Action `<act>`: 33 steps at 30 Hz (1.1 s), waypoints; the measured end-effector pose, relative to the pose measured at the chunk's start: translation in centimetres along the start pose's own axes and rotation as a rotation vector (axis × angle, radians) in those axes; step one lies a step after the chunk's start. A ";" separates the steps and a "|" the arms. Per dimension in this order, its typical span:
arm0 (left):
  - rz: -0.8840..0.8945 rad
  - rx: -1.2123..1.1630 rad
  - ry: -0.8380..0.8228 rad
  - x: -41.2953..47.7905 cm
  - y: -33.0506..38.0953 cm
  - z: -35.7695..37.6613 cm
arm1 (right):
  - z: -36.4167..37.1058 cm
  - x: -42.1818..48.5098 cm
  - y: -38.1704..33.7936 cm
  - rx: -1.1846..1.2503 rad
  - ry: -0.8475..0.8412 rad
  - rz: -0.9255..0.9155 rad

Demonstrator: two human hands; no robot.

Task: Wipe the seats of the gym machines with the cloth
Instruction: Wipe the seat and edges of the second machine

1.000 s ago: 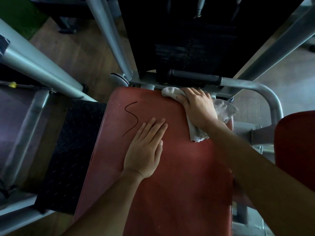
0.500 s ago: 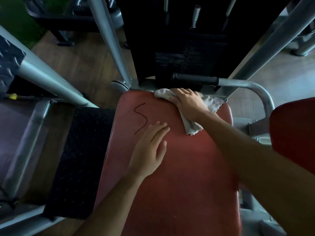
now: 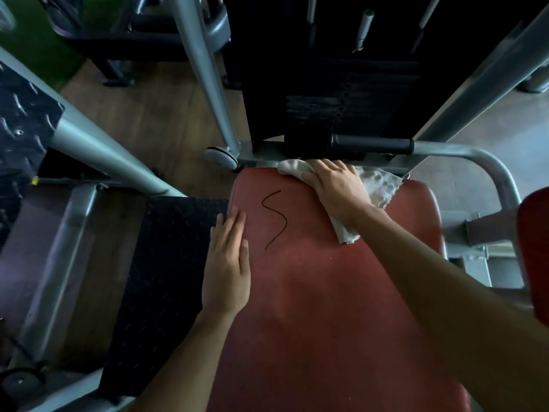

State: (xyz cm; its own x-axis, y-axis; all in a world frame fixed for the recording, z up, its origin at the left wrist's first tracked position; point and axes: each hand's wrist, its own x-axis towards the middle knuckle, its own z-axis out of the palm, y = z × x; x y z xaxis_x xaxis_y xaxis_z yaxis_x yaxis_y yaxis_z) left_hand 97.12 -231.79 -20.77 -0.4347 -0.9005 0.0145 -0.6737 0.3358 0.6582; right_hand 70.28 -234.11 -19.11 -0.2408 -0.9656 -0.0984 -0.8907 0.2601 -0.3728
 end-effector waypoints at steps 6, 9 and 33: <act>0.017 -0.049 0.031 -0.1 -0.3 0.4 | -0.8 -2.1 2.9 -0.008 0.121 0.128; 0.016 -0.048 0.021 -0.2 -0.2 0.4 | -0.1 -1.2 1.2 -0.029 0.116 0.143; 0.006 -0.102 0.050 -0.2 -0.3 0.2 | 1.4 -5.9 0.0 0.160 0.123 -0.198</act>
State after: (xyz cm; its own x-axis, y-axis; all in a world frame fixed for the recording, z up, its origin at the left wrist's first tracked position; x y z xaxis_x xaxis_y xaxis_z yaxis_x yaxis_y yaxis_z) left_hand 97.27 -231.64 -21.12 -0.4063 -0.9121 0.0545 -0.6060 0.3136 0.7310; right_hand 72.21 -228.36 -19.82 -0.1221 -0.9875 0.0996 -0.8551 0.0538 -0.5157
